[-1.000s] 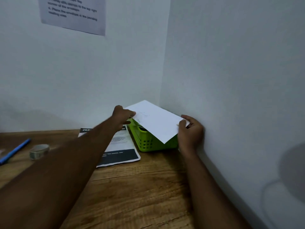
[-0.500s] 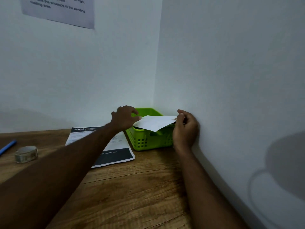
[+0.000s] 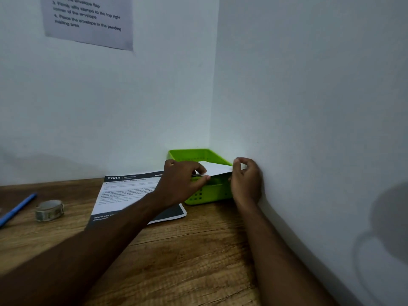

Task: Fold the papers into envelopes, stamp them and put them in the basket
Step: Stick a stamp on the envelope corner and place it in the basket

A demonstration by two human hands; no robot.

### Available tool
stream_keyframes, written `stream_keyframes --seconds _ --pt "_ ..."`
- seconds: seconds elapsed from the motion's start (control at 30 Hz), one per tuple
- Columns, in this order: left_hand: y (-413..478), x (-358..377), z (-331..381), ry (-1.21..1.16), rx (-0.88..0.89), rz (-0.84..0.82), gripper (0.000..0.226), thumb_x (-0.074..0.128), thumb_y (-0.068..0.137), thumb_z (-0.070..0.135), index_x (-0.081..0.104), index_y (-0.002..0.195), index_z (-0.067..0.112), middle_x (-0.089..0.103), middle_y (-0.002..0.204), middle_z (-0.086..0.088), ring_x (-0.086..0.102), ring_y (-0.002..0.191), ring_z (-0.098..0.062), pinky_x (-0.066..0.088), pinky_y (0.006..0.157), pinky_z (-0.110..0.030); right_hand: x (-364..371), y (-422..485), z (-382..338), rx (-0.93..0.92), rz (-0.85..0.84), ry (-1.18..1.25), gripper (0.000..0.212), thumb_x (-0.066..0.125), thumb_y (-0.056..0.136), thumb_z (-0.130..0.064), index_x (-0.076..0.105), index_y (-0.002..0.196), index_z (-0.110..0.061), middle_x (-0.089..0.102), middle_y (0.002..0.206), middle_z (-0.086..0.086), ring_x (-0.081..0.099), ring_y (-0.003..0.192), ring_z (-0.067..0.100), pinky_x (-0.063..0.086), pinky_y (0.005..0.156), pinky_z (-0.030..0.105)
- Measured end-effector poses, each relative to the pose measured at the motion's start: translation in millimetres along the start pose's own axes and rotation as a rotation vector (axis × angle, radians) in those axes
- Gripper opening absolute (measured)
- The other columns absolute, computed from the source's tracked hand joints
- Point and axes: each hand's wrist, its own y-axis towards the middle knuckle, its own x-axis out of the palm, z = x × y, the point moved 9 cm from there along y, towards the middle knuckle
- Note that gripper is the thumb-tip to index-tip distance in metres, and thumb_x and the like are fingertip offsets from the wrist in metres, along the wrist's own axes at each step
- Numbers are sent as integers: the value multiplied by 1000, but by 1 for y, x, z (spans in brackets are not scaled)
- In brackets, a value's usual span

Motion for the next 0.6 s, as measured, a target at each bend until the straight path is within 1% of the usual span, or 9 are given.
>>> stream_keyframes --seconds 0.07,0.1,0.17,0.23,0.33,0.47,0.53,0.6 --pt "4 1 -2 22 -21 -12 33 50 80 48 71 92 25 70 88 15 64 82 -2 40 97 -44 2 0 3 13 -12 5 26 41 83 -40 60 99 -34 72 96 6 66 94 22 49 79 31" --pt "7 3 -5 30 -42 -27 31 51 82 46 72 92 25 71 91 13 66 86 -6 40 98 -43 3 0 4 18 -21 -3 27 41 82 -36 60 101 -35 72 96 6 66 93 22 50 79 31" --pt "11 8 -12 77 -100 -76 24 55 89 41 71 96 25 71 98 11 65 96 -10 38 99 -41 4 0 6 21 -43 -33 24 48 82 -28 59 102 -36 72 96 4 66 91 22 51 78 32" --pt "14 13 -18 122 -154 -121 21 55 91 39 70 98 26 70 104 11 62 102 -10 36 98 -37 7 0 8 8 -59 -65 20 56 82 -28 57 101 -36 72 93 1 67 88 21 53 76 34" --pt "15 15 -22 143 -177 -140 22 54 92 41 70 98 27 69 106 10 60 104 -11 37 97 -37 9 -2 9 4 -65 -84 18 65 79 -34 55 95 -34 71 90 -1 67 85 20 53 73 34" --pt "8 5 -25 115 -159 -89 24 54 92 42 71 98 25 70 102 9 62 98 -11 39 94 -37 6 -2 5 -21 -43 -65 18 69 80 -38 57 92 -31 70 89 -2 66 83 21 49 68 31" --pt "3 -7 -28 114 -130 -52 24 56 91 41 70 101 24 71 102 9 64 97 -13 41 94 -38 8 -6 -1 -43 -68 -63 14 66 85 -37 57 91 -28 68 80 -1 65 79 25 44 64 30" --pt "-4 -22 -36 124 -107 -31 33 53 85 44 69 104 22 70 105 8 64 100 -15 43 94 -36 12 -12 -10 -87 -102 -72 11 64 87 -37 58 88 -27 61 63 -4 62 71 25 39 59 30"
